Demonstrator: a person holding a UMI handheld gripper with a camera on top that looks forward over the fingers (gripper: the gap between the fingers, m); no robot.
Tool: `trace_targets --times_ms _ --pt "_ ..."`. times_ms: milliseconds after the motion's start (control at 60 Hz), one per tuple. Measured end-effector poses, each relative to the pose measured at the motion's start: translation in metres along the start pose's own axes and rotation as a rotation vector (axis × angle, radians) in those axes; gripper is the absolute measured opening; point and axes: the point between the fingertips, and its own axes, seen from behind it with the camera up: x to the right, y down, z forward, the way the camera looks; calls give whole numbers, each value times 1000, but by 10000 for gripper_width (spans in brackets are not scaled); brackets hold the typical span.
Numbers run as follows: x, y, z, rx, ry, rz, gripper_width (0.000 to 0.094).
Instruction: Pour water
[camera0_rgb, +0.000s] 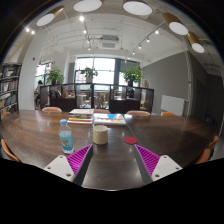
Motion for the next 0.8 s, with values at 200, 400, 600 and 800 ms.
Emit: trace_targets --times_ms 200,400,600,800 --pt "-20 20 16 29 37 28 824" --pt "-112 51 50 20 -112 38 826" --pt "-177 59 90 -3 -185 -41 827" --pt "-221 43 139 19 -217 -14 826"
